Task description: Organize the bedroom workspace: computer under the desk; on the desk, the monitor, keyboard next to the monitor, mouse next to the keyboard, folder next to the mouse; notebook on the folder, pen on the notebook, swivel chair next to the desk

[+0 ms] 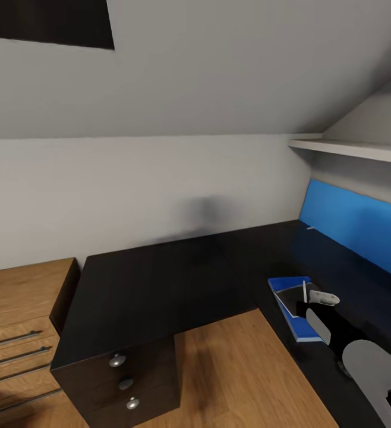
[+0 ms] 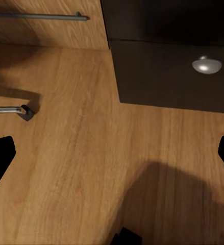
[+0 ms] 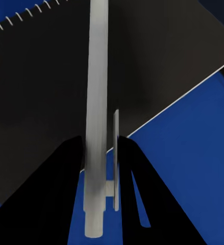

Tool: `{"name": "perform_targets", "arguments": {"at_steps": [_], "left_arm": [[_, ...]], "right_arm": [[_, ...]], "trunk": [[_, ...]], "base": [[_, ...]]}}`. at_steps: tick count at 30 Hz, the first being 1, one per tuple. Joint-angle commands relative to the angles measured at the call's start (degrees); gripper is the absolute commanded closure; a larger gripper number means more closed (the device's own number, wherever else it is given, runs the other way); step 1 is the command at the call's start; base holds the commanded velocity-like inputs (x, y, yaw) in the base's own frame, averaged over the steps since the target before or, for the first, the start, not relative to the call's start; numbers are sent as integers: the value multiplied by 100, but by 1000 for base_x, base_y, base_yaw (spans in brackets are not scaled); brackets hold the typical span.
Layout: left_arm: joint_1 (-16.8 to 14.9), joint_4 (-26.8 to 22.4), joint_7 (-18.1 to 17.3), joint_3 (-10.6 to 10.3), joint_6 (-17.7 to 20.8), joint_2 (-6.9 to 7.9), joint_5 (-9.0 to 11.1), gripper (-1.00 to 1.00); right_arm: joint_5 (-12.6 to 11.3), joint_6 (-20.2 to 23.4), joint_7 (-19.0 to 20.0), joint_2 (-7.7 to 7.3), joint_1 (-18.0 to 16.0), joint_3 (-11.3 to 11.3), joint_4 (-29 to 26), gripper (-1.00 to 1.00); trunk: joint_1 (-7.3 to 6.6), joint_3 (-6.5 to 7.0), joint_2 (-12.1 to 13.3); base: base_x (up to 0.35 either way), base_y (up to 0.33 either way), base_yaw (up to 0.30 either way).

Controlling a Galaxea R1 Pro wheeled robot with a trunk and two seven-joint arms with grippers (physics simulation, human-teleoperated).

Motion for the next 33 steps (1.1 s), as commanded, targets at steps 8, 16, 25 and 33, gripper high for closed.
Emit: {"name": "perform_targets", "arguments": {"at_steps": [8, 16, 25, 33], "left_arm": [[2, -5, -7, 5, -9, -2, 57, -100], [2, 69, -38, 5, -8, 17, 65, -100], [2, 190, -47, 1, -13, 24, 61, -100], [2, 207, -40, 3, -8, 25, 65, -100]], "right_arm": [[-49, 22, -48, -7, -2, 48, -20, 100], [-49, 19, -49, -7, -3, 48, -23, 100], [-49, 19, -49, -13, -5, 46, -23, 100], [-49, 19, -42, -16, -5, 47, -26, 100]], "trunk": [[67, -60, -126], [67, -60, -126], [67, -60, -126], [67, -60, -126]], "base": [[0, 0, 0], [1, 0, 0], [123, 0, 0], [24, 0, 0]]}}
